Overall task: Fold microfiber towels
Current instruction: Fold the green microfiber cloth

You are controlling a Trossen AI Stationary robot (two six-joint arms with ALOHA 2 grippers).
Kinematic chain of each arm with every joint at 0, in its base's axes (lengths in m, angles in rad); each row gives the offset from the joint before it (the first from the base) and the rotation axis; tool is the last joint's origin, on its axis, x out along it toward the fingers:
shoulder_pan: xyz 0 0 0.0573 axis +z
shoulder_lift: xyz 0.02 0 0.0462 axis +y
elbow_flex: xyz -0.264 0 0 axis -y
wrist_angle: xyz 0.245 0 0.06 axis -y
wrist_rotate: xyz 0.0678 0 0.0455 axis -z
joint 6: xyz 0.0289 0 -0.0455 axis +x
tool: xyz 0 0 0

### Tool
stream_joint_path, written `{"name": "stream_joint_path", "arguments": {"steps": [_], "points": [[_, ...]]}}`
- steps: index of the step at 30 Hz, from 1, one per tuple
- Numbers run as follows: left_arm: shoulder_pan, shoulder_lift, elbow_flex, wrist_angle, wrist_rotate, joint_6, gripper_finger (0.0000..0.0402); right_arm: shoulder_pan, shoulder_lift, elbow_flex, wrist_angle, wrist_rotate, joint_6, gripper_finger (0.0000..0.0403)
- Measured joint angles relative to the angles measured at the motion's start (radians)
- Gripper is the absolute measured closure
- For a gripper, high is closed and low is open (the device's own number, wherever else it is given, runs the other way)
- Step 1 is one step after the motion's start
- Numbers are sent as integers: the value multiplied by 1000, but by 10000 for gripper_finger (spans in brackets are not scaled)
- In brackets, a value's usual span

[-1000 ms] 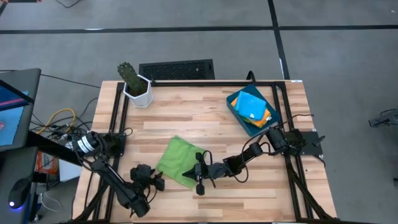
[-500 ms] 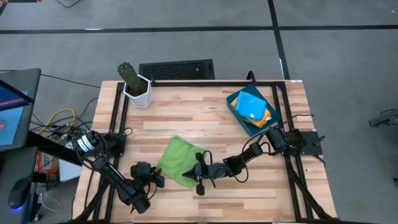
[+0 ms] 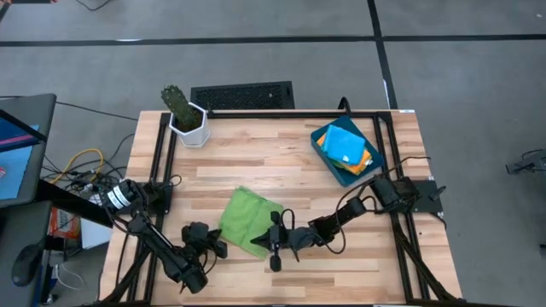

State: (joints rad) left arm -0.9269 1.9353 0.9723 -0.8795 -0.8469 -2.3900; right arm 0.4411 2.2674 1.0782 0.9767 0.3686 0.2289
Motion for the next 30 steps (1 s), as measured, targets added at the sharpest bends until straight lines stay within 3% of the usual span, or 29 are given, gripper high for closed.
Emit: {"name": "stream_joint_path", "arguments": {"steps": [13,17,30], "points": [[36,-2,91,-10,-26,141,398,8,45,73,-97,23,43,383],[60,-2,132,-9,-24,240,398,8,46,86,-199,24,60,384],[141,-3,295,2,-22,632,397,8,46,90,-259,26,86,384]]}}
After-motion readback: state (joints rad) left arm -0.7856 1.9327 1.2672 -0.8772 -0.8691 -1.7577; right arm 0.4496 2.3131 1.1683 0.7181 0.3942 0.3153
